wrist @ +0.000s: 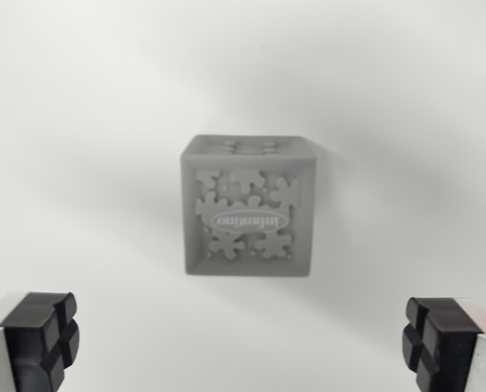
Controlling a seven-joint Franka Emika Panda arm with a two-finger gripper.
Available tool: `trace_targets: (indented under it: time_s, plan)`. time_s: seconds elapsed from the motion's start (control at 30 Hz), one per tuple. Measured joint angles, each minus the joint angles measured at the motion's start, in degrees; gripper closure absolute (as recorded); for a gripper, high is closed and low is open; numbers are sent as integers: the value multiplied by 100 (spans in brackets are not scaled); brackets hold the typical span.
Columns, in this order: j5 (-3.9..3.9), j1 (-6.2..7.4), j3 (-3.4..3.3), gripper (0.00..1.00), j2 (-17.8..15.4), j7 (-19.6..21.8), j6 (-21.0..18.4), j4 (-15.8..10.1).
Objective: Destack cube
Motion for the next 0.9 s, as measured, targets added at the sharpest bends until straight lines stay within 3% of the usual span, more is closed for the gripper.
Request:
trace_targets:
  time_s: [0.5,0.9]
  plan:
    - [183,4,11,0,-849,-136,-904,65]
    - [260,13,12,0,-1350,-186,-1587,254]
